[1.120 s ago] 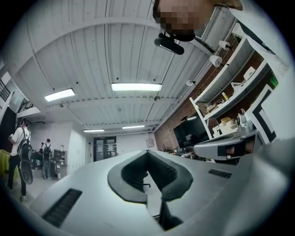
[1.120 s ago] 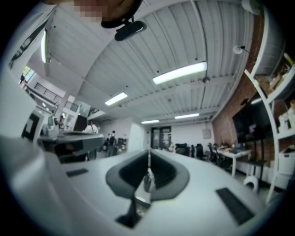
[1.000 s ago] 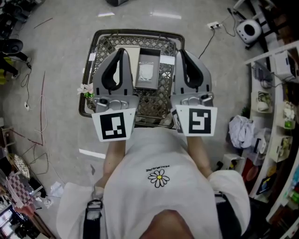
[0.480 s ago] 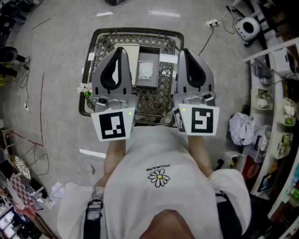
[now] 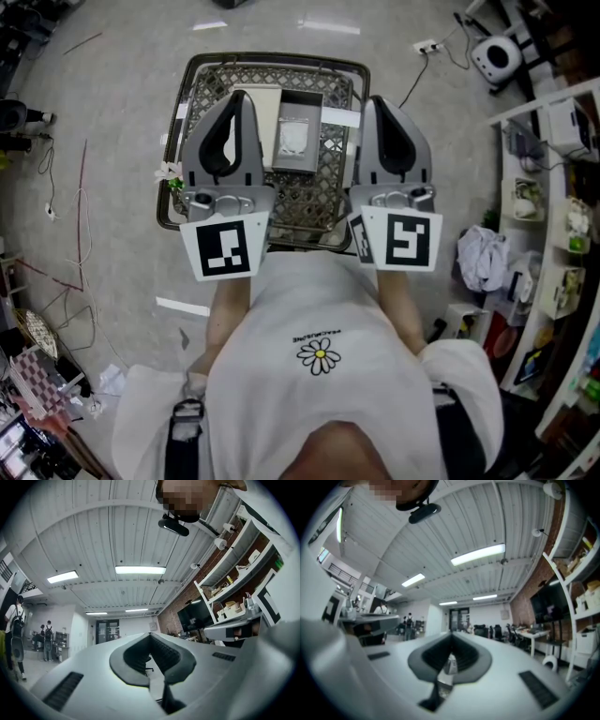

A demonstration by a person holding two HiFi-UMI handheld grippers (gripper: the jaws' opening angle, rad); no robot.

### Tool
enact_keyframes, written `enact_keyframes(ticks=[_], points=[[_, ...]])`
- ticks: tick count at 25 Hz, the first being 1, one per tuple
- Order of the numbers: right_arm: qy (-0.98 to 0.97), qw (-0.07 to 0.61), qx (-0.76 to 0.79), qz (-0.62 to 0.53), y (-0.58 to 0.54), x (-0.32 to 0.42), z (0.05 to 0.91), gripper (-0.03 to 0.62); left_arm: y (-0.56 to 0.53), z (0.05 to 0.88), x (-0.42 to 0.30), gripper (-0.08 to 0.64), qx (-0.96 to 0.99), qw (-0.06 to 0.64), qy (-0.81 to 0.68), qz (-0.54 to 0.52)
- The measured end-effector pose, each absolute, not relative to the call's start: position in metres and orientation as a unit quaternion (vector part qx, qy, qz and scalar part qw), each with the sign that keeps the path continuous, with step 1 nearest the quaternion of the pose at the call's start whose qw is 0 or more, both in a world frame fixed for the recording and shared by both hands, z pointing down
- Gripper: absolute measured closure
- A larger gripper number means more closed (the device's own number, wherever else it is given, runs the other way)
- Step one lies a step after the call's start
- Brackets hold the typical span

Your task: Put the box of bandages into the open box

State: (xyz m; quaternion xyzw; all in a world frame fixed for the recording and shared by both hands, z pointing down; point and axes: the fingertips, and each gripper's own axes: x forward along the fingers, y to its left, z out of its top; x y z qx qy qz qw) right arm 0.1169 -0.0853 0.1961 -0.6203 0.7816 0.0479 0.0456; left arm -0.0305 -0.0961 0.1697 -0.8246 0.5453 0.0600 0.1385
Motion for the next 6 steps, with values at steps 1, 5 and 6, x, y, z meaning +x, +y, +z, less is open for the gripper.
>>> enact_keyframes(ticks=[1,5,6], points=[[0.781,0.045,-0.621,0.048,-0.0853,0.1168,0.1964,0.561,-0.0959,0.17,-0.0312,0.539,-0.824,0.138,0.546,0.06],[0.781,0.046,-0.621,0.048,-0.0839,0.1159,0.1967,0.561,-0.0942,0.1712,-0.0329,0.54,-0.825,0.137,0.546,0.059],[0.781,0.046,-0.621,0.048,-0.0834,0.1157,0.1967,0.561,-0.0937,0.1714,-0.0333,0.539,-0.825,0.137,0.545,0.058]])
